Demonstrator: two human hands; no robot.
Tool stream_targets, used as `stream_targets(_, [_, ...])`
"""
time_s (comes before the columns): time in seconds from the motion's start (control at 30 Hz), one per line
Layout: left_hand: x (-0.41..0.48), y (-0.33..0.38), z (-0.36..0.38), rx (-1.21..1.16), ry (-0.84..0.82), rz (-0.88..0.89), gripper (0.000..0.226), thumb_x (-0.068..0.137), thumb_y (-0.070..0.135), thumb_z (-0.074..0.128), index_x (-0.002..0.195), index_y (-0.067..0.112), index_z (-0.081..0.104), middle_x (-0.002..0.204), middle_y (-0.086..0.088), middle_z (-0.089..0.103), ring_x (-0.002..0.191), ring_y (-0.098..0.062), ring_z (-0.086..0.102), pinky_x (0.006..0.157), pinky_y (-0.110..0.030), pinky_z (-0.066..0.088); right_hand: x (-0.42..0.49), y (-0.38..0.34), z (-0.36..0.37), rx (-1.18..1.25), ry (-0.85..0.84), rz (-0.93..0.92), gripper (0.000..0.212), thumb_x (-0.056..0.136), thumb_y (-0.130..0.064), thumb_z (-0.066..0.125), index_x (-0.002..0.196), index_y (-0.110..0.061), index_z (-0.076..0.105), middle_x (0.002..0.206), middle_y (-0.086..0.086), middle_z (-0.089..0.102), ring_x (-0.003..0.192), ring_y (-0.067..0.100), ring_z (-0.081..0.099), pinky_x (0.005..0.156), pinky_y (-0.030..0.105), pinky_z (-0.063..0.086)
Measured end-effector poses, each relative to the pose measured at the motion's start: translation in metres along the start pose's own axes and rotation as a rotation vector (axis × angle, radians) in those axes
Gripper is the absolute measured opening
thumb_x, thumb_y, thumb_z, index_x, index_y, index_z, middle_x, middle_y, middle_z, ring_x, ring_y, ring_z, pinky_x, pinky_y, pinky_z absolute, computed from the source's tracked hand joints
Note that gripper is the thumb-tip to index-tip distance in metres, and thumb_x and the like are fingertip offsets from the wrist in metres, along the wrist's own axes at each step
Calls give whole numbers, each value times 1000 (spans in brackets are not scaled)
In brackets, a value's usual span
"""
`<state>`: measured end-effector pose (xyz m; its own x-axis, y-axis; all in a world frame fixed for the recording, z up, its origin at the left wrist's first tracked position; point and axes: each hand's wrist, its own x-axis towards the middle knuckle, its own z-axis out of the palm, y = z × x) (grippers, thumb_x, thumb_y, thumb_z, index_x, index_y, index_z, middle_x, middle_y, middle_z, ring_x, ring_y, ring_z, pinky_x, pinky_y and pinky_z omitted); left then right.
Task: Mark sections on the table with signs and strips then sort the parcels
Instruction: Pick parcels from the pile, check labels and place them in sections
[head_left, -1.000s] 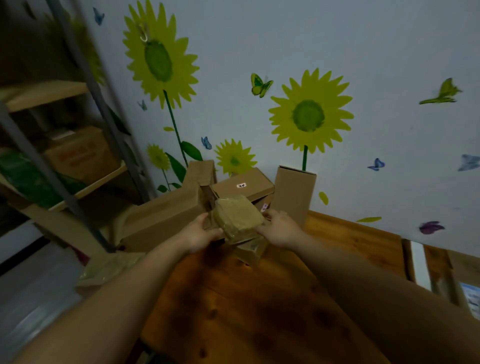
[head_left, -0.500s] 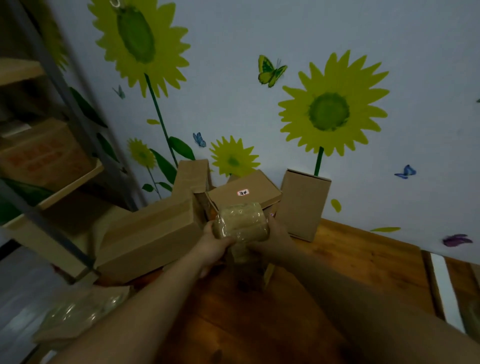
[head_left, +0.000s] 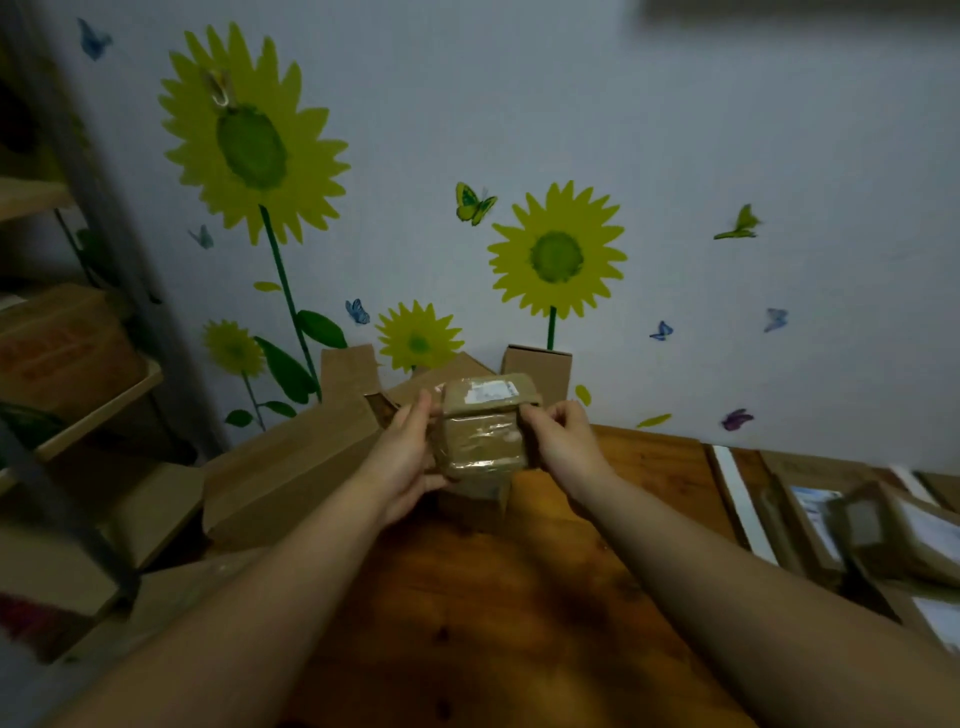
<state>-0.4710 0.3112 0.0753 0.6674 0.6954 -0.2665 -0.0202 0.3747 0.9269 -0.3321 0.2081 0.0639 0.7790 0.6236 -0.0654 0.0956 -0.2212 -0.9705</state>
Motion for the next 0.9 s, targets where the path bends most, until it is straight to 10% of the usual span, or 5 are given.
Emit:
stream_targets(0.17, [-32, -5, 12, 168, 12, 78, 8, 90, 15, 60, 88, 17, 52, 97, -11, 58, 82, -23, 60, 65, -35, 50, -63, -7, -28, 182, -8, 78, 33, 94, -39, 54, 107, -9, 51, 101, 7, 61, 89, 20, 60, 75, 41, 55])
stream_targets(0.37, [-68, -25, 52, 238, -192, 215, 87, 78, -21, 55, 147, 18, 18, 134, -1, 45, 110, -14, 51, 72, -20, 49, -109, -9, -83, 94, 72, -69, 30, 82, 5, 63, 88, -17, 43, 101, 7, 66, 92, 22, 68, 72, 36, 59])
stream_targets(0.7, [-127, -70, 178, 227, -496, 200, 71, 84, -14, 57, 136, 26, 32, 117, 5, 61, 108, -19, 61, 99, -44, 47, -197, 17, -211, 64, 268, -81, 38, 79, 7, 64, 90, -20, 40, 105, 12, 66, 90, 23, 69, 68, 37, 60])
stream_targets(0.9, [-195, -121, 292, 340, -597, 97, 61, 87, -7, 55, 138, 15, 29, 103, 3, 65, 81, -14, 63, 65, -32, 53, -280, 54, -334, 125, 370, -51, 64, 79, -4, 70, 125, -29, 33, 107, -3, 54, 94, 16, 62, 72, 31, 58])
